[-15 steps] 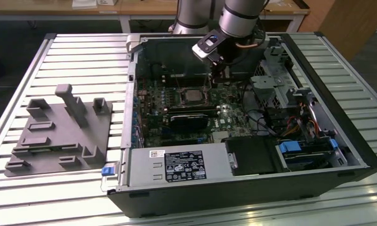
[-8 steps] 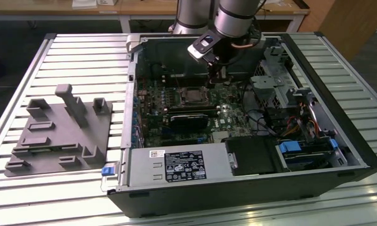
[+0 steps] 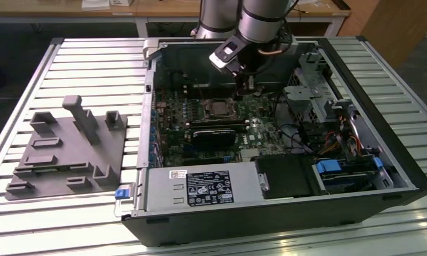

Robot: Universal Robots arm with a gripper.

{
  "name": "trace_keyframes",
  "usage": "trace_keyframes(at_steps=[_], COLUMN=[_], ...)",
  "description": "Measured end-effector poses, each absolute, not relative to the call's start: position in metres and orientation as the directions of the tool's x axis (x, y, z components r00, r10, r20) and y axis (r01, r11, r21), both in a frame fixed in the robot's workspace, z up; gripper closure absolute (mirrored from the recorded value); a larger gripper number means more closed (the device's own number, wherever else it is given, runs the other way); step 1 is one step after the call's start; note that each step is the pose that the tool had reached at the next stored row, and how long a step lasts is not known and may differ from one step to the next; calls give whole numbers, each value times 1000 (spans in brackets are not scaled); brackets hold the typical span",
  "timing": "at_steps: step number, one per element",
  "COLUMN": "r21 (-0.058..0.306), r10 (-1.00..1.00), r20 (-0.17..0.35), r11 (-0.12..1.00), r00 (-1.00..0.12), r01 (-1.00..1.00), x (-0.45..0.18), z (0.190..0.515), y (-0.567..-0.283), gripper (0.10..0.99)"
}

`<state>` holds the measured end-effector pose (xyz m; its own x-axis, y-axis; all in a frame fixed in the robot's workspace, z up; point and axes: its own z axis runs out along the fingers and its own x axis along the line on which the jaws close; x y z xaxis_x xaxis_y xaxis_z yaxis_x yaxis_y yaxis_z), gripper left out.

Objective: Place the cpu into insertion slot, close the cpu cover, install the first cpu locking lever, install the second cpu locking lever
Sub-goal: 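Close the cpu cover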

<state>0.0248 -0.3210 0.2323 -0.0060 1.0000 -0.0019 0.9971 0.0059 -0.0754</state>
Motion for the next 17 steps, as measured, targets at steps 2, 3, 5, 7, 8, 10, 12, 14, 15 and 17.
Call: trace_keyframes(at_steps=[2, 3, 5, 7, 8, 10, 12, 14, 15, 17], r21=[-54, -44, -26, -6, 2, 9, 10, 10, 10, 10], r10=[1000, 1000, 1000, 1000, 1000, 1000, 1000, 1000, 1000, 1000], r20=[-2, -2, -2, -2, -2, -2, -2, -2, -2, -2], r11=[6, 6, 6, 6, 6, 6, 6, 6, 6, 6], r00=[-6, -6, -6, -6, -6, -6, -6, -6, -6, -6], r01=[999, 999, 1000, 1000, 1000, 1000, 1000, 1000, 1000, 1000], x=[21, 20, 16, 12, 10, 5, 1, -3, -6, -10], z=[232, 231, 230, 230, 229, 229, 228, 228, 227, 226], y=[-321, -321, -321, -321, -321, -321, -321, -321, -321, -321], gripper=[980, 980, 980, 980, 980, 980, 980, 980, 980, 980])
